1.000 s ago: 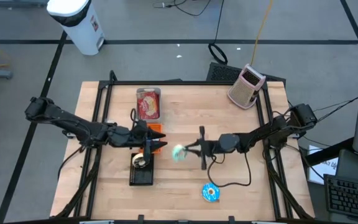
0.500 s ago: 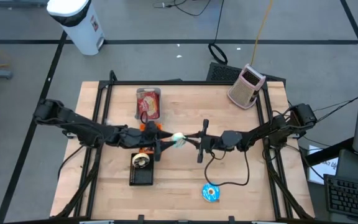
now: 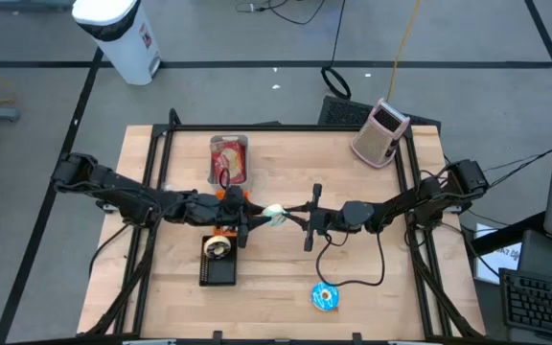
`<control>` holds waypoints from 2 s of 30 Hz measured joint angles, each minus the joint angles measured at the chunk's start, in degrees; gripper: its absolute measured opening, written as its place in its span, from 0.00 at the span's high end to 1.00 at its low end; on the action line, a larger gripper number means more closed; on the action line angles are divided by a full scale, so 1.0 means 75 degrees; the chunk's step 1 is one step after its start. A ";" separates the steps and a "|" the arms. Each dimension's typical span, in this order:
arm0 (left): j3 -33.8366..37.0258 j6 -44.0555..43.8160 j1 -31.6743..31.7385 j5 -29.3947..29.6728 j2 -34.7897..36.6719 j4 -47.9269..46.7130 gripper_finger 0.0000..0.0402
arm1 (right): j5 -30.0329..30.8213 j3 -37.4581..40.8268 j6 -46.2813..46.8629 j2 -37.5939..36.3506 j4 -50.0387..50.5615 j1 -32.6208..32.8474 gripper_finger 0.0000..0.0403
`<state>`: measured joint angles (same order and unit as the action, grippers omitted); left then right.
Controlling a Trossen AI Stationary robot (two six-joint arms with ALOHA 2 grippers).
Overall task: Pick & Place Food Item
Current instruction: Put the green donut into the black bin
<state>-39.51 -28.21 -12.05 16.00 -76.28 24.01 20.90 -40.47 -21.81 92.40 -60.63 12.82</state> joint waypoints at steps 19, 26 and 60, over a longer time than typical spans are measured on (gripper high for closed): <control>-0.0003 -0.4079 -0.1816 -0.1426 0.3305 -0.6413 0.98 | 0.0027 -0.0009 0.1236 -0.0886 0.1832 0.0055 0.62; 0.0009 -0.4474 -0.2689 -0.0735 0.2194 -0.6747 0.98 | 0.0013 -0.0009 0.1238 -0.0884 0.1837 0.0055 0.63; 0.0003 -0.4133 -0.2095 -0.1166 0.0665 -0.6598 0.60 | 0.0004 -0.0006 0.1414 -0.0880 0.1897 0.0055 0.62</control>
<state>-39.48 -59.21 -27.77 7.26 -71.29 -25.47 20.93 -40.51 -11.20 85.80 -46.40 13.23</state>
